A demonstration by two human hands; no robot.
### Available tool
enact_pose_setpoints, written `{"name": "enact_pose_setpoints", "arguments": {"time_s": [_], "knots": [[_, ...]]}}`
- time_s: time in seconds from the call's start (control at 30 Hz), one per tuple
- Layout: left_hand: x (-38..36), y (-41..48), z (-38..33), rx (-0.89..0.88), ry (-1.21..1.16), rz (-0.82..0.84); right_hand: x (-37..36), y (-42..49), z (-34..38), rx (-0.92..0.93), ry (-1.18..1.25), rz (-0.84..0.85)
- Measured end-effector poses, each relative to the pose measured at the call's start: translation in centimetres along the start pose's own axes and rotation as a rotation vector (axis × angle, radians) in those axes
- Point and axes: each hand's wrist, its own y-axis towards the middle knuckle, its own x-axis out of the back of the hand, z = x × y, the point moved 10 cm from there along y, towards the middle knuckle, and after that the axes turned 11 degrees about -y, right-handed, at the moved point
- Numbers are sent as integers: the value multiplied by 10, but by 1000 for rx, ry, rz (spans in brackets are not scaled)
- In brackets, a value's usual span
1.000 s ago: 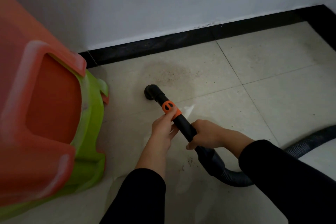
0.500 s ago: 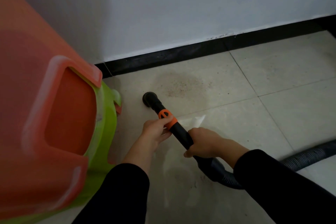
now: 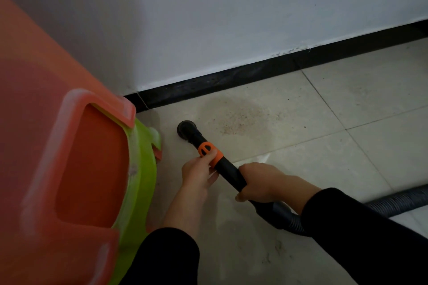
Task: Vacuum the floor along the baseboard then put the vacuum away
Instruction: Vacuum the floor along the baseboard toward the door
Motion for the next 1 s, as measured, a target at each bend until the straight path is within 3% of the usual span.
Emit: {"name": "enact_pose_setpoints", "arguments": {"time_s": [0.57, 1.0], "knots": [[29, 33, -24, -55, -80, -50, 20, 32, 43, 87, -59, -78], [-1, 35, -20, -54, -39, 6, 22, 20, 17, 8, -1, -152]]}}
